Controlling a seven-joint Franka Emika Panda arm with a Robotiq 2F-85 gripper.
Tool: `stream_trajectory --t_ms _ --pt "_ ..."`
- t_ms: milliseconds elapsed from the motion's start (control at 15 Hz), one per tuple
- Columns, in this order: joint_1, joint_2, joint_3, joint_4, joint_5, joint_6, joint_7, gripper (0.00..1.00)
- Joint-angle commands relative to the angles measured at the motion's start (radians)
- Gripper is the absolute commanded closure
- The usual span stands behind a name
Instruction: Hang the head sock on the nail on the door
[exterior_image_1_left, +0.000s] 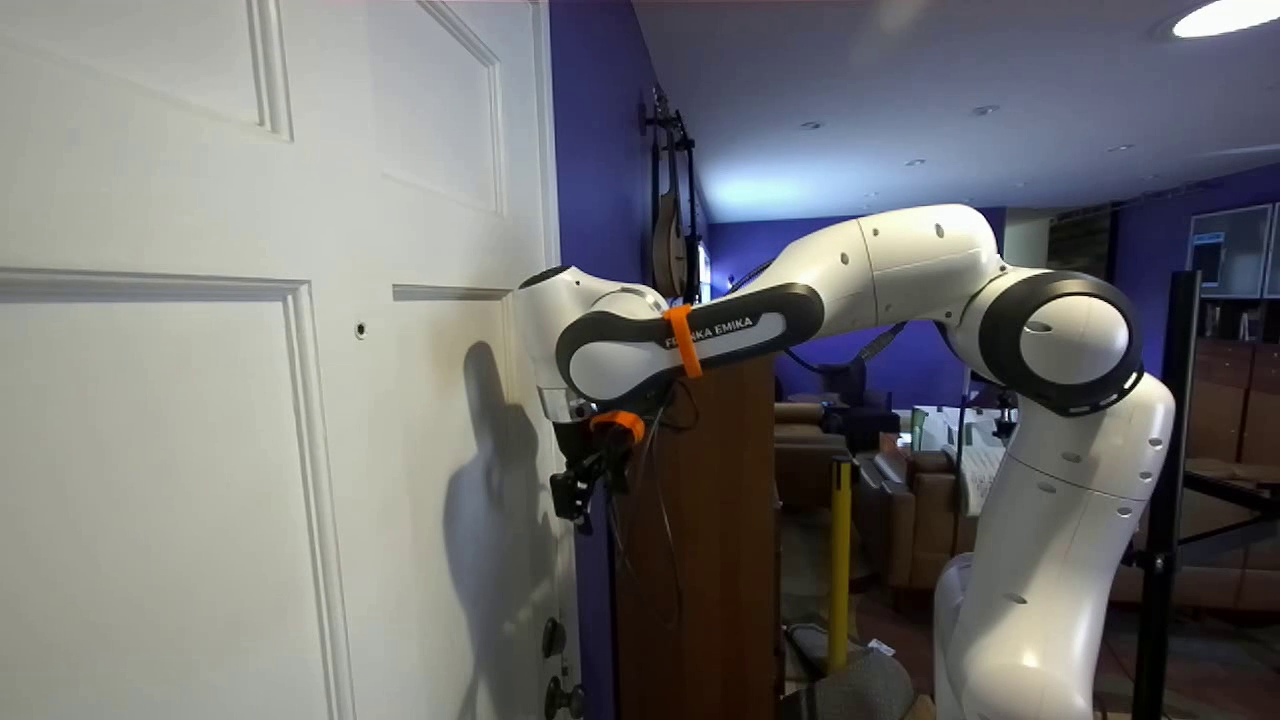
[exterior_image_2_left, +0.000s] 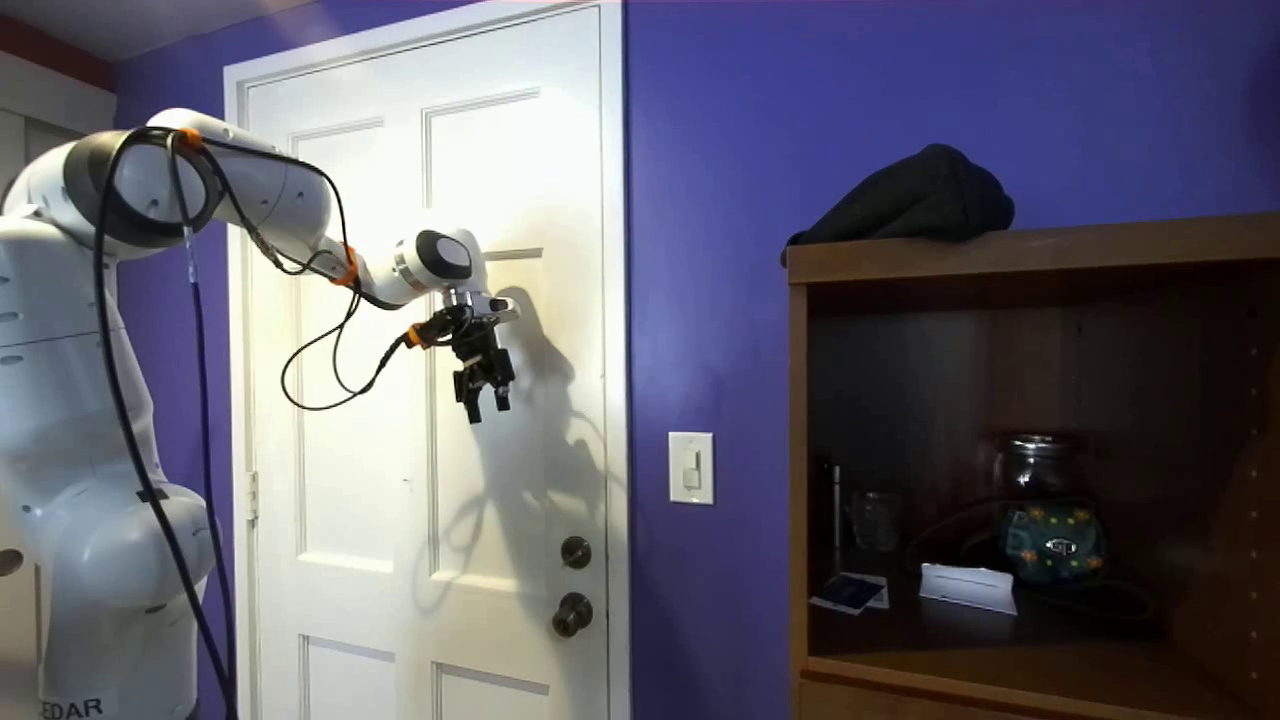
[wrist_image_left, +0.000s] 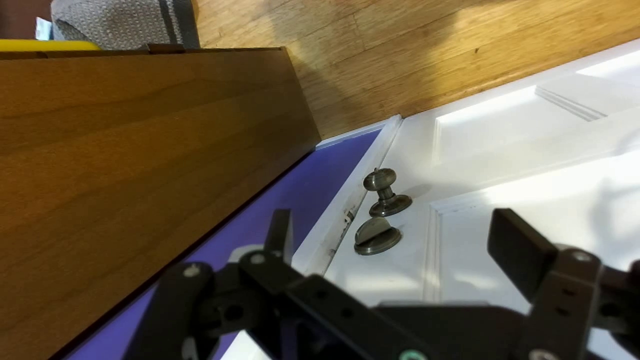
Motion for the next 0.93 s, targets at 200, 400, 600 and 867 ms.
stream_trajectory --t_ms 200,400,600,867 --pt "0.009 0.002 -0.007 0.003 -0.002 -0.003 0.002 0.00" --pt "0.009 0.002 -0.007 0.003 -0.002 -0.003 0.002 0.00" --pt "-0.005 -0.001 -0.014 0.005 -0.027 -0.009 0.044 0.00" --pt "-0.012 -0.003 -0.022 0.006 -0.029 -0.009 0.047 0.00"
